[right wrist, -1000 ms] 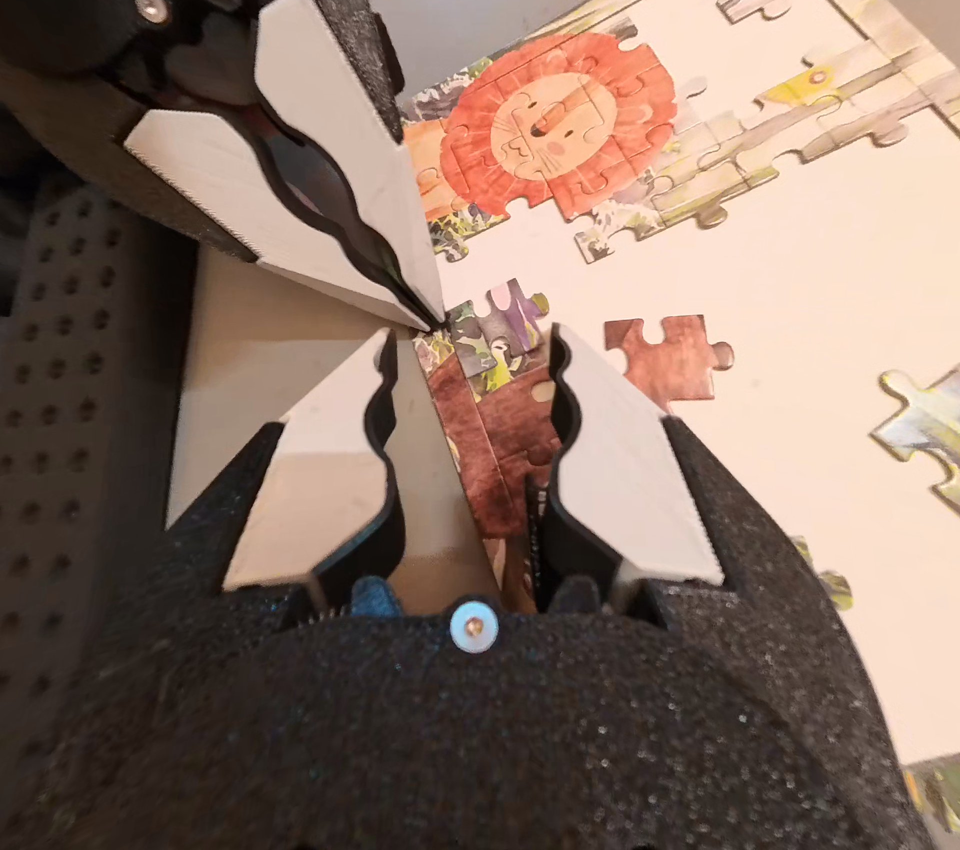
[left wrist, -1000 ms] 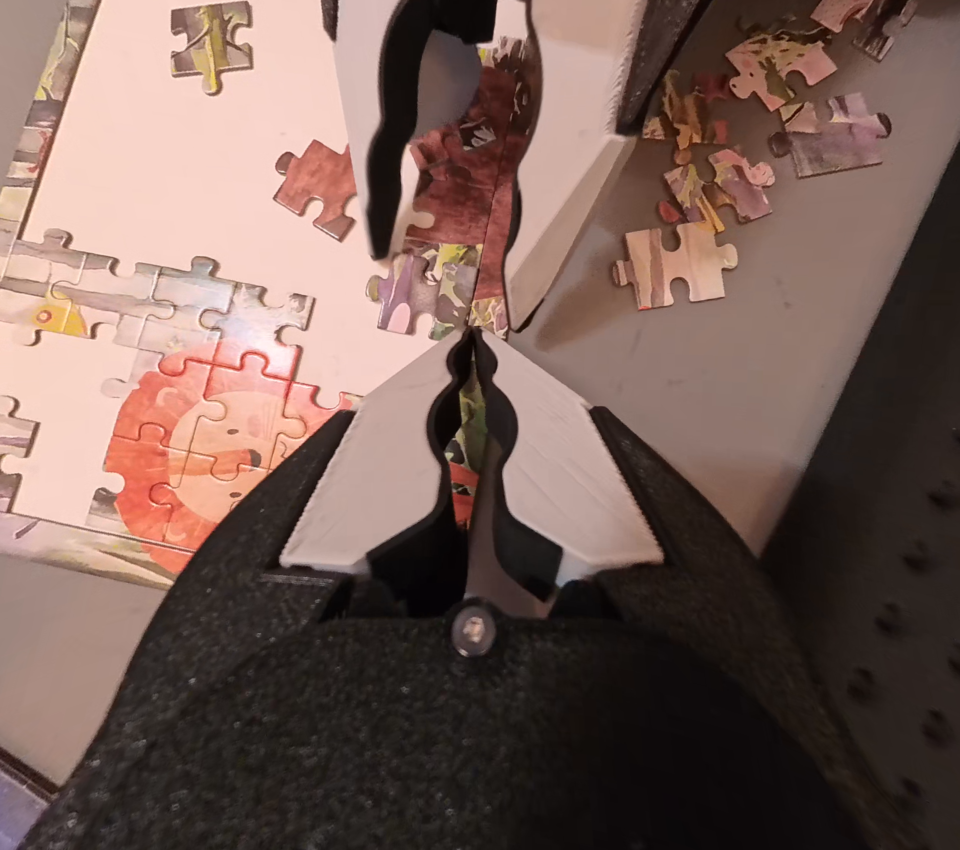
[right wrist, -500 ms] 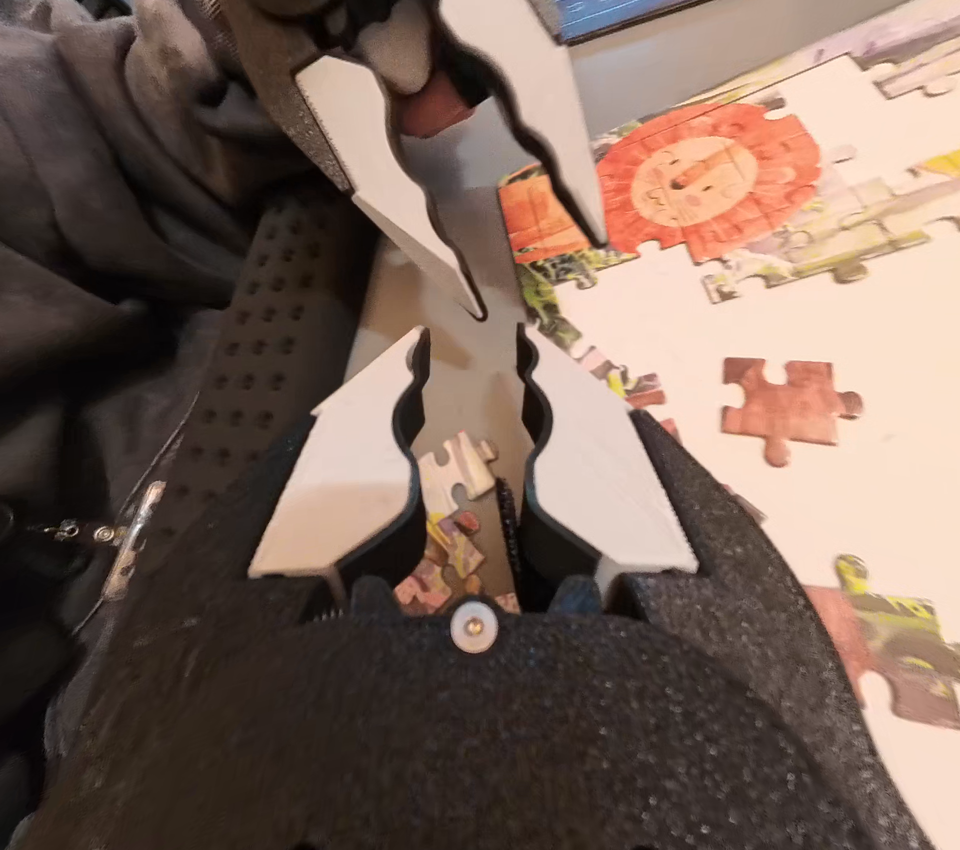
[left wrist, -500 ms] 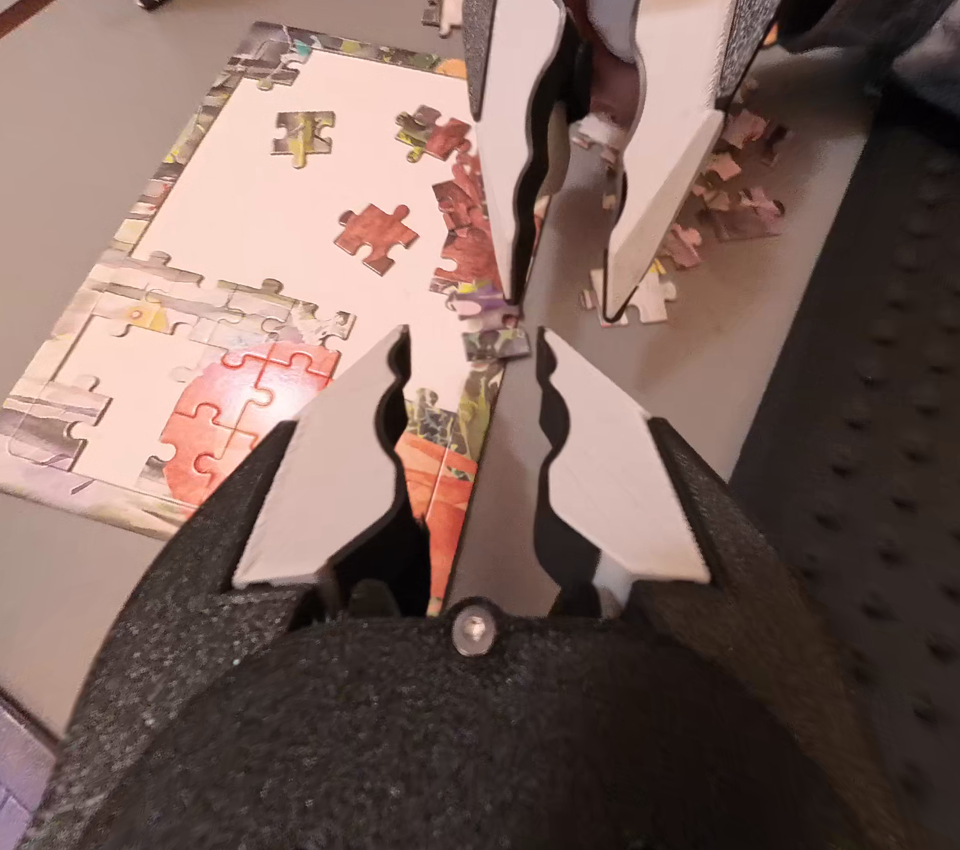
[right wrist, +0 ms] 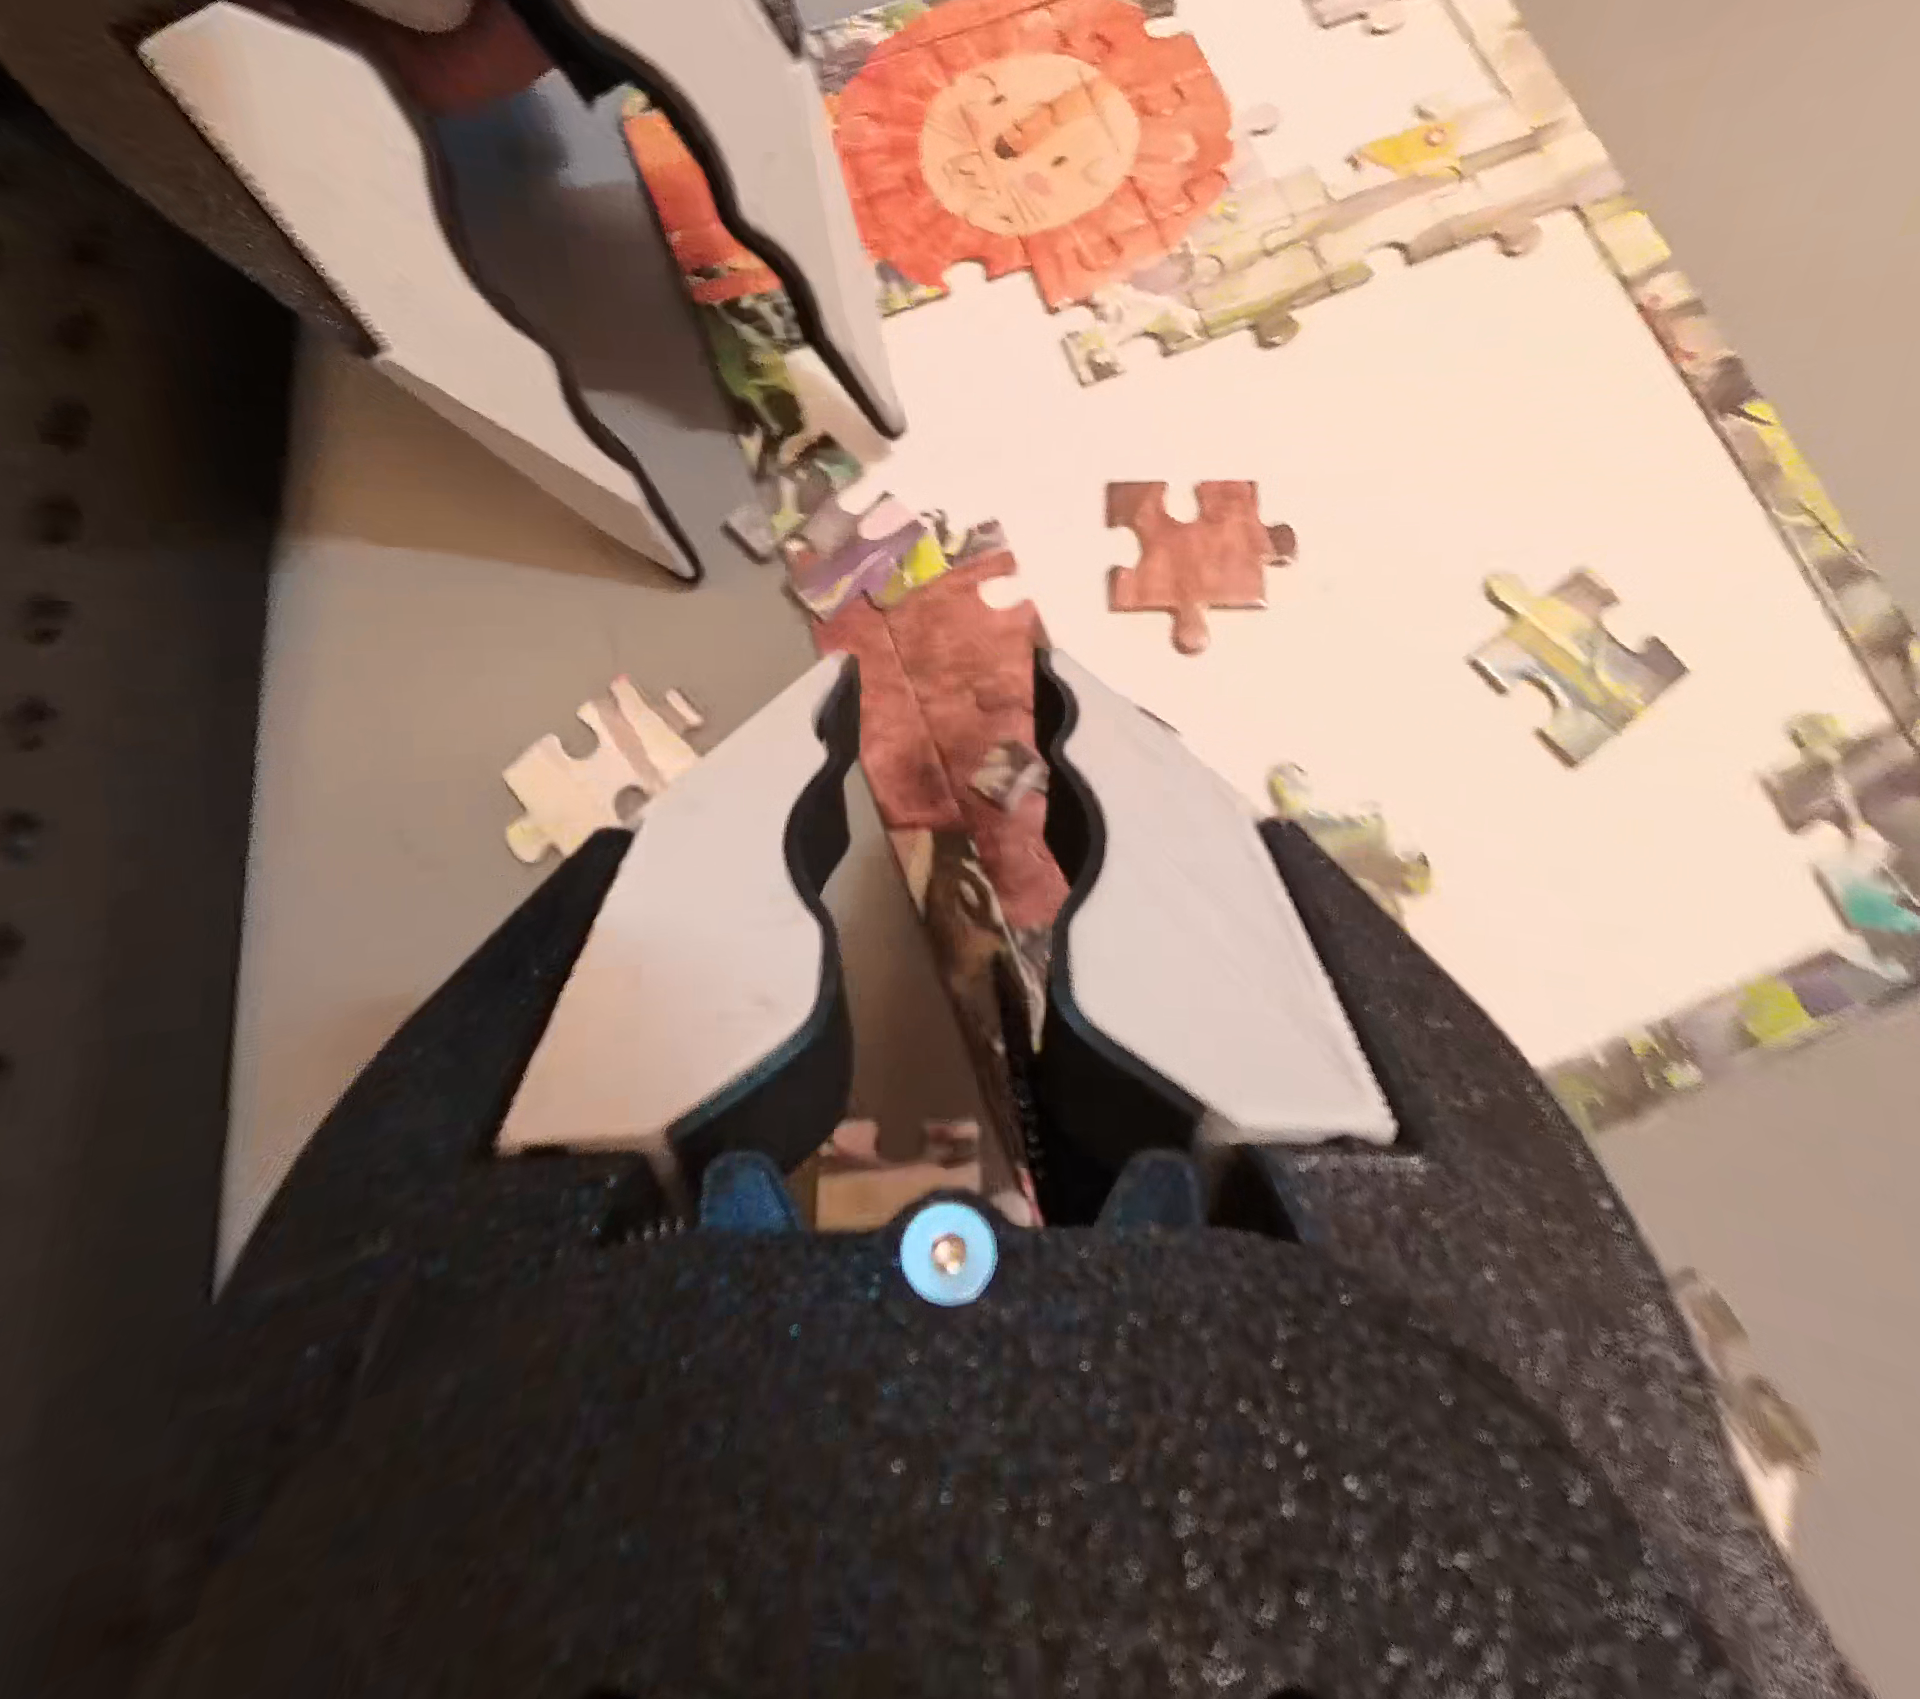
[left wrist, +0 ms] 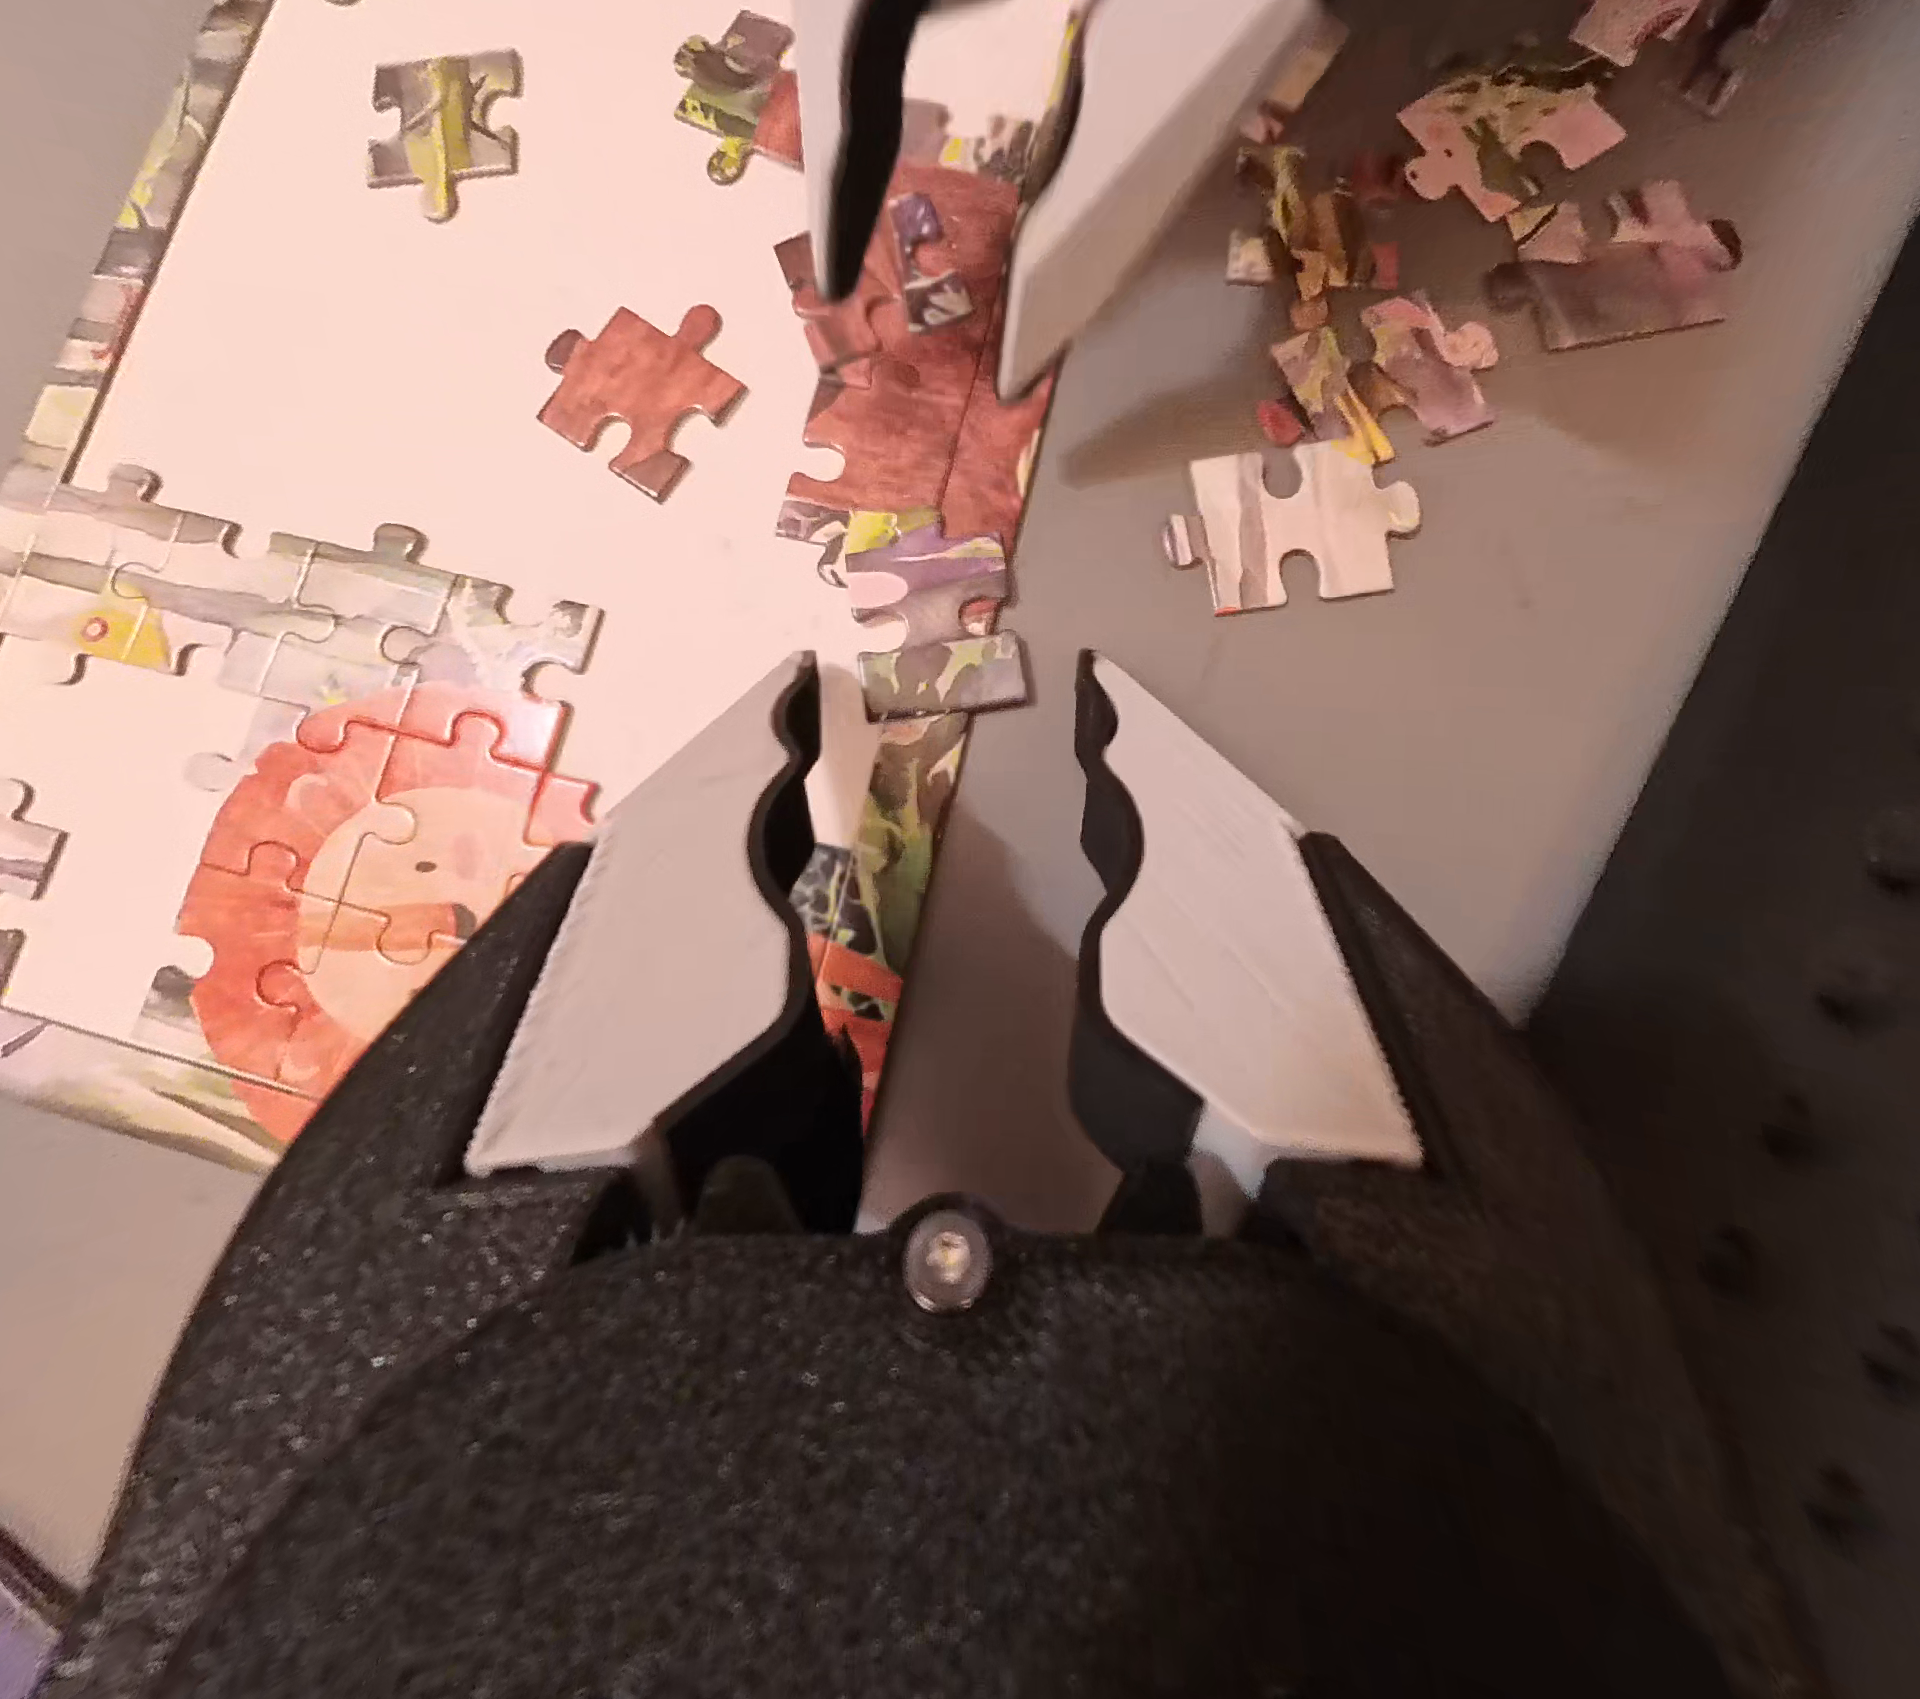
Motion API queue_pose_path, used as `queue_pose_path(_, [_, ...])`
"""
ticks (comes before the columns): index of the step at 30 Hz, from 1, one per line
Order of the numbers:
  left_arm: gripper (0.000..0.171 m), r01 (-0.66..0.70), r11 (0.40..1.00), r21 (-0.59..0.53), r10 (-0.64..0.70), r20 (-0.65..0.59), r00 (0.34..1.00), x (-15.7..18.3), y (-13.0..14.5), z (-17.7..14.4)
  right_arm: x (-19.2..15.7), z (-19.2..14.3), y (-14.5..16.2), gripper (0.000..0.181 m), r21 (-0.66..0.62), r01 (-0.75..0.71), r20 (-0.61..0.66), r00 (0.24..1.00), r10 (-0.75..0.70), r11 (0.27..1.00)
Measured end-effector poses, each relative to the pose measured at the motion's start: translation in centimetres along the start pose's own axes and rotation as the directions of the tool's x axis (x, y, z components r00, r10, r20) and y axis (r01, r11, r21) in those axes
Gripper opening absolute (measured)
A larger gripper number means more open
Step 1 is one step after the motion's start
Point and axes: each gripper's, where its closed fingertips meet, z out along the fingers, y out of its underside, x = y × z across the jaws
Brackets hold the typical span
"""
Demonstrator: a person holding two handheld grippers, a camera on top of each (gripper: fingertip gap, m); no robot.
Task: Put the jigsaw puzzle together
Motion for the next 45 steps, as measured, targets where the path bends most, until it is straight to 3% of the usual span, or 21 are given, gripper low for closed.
queue_pose_path(5, [0.031, 0.076, 0.997, 0.008, -0.075, -0.02, 0.997, 0.1, -0.1, 0.3, 2.3, -2.4, 0.1, 0.033, 0.072, -0.088, -0.05, 0.995, 0.092, 0.993])
queue_pose_path(13, [0.031, 0.006, 1.0, 0.016, -0.007, 0.047, 0.999, -0.4, -0.4, -0.6, 2.4, -3.1, -0.1, 0.032, 0.102, -0.09, -0.055, 0.994, 0.096, 0.991])
queue_pose_path(18, [0.031, -0.147, 0.984, 0.099, 0.126, 0.199, 0.972, -1.6, -3.5, -2.8, 1.3, -4.4, -2.4, 0.032, 0.235, -0.177, 0.085, 0.983, 0.161, 0.956])
queue_pose_path(24, [0.031, -0.376, 0.912, 0.163, 0.28, 0.422, 0.862, -2.8, -8.5, -4.8, 1.2, -7.0, -4.2, 0.033, 0.365, -0.324, 0.255, 0.937, 0.241, 0.873])
queue_pose_path(30, [0.031, -0.471, 0.866, 0.17, 0.348, 0.471, 0.811, -2.3, -10.3, -3.6, 0.7, -8.2, -5.0, 0.032, 0.402, -0.395, 0.36, 0.898, 0.253, 0.826])
queue_pose_path(36, [0.031, -0.494, 0.845, 0.206, 0.344, 0.498, 0.796, -2.0, -10.8, -3.1, 1.1, -7.3, -4.6, 0.031, 0.376, -0.416, 0.353, 0.89, 0.288, 0.828])
queue_pose_path(41, [0.031, -0.495, 0.838, 0.227, 0.345, 0.482, 0.805, -1.5, -10.5, -2.7, 0.8, -7.4, -4.9, 0.004, 0.379, -0.428, 0.387, 0.879, 0.28, 0.82])
queue_pose_path(45, [0.03, -0.462, 0.838, 0.291, 0.281, 0.495, 0.822, -1.7, -10.8, -3.3, 0.7, -7.8, -5.0, 0.002, 0.385, -0.448, 0.417, 0.864, 0.281, 0.807])
